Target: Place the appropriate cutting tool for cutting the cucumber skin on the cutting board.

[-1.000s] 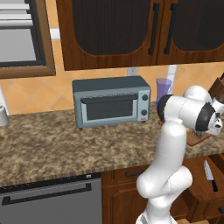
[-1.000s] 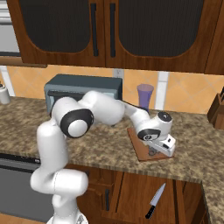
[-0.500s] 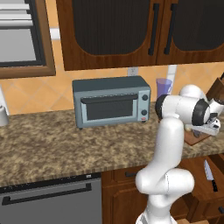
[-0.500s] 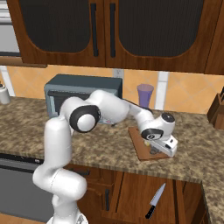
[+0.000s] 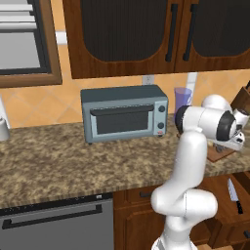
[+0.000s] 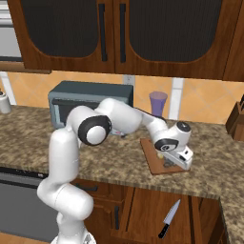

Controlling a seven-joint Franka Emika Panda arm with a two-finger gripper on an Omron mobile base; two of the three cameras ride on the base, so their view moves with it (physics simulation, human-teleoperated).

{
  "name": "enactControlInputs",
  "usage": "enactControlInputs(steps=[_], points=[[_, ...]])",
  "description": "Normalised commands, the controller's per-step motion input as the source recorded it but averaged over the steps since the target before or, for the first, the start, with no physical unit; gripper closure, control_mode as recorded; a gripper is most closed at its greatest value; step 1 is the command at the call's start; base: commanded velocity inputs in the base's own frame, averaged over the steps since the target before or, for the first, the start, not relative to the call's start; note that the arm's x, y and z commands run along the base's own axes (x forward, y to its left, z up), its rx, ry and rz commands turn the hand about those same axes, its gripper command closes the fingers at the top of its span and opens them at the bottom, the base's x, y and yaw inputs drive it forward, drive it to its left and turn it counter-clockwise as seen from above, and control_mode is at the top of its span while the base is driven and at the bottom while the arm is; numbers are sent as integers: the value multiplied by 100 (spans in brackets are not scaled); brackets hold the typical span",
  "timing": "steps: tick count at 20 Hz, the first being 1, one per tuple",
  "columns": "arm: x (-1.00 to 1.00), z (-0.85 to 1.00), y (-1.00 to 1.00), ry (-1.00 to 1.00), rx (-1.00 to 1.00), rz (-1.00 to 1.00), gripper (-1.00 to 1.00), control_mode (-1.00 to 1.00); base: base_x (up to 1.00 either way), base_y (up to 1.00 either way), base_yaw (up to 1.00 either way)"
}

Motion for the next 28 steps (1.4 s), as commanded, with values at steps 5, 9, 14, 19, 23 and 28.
enactControlInputs(steps=[5, 9, 14, 19, 23, 28], points=[[0, 1, 17, 0, 0, -2, -100, -100, 0, 0, 0], [-17, 22, 0, 0, 0, 0, -100, -100, 0, 0, 0], [-51, 66, 1, 0, 0, 0, -100, -100, 0, 0, 0], [-95, 73, 33, 0, -6, 3, -100, -100, 0, 0, 0], [-100, 61, 78, -3, -17, 13, -100, -100, 0, 0, 0], [-100, 62, 77, -9, -24, 18, -100, -100, 0, 0, 0]])
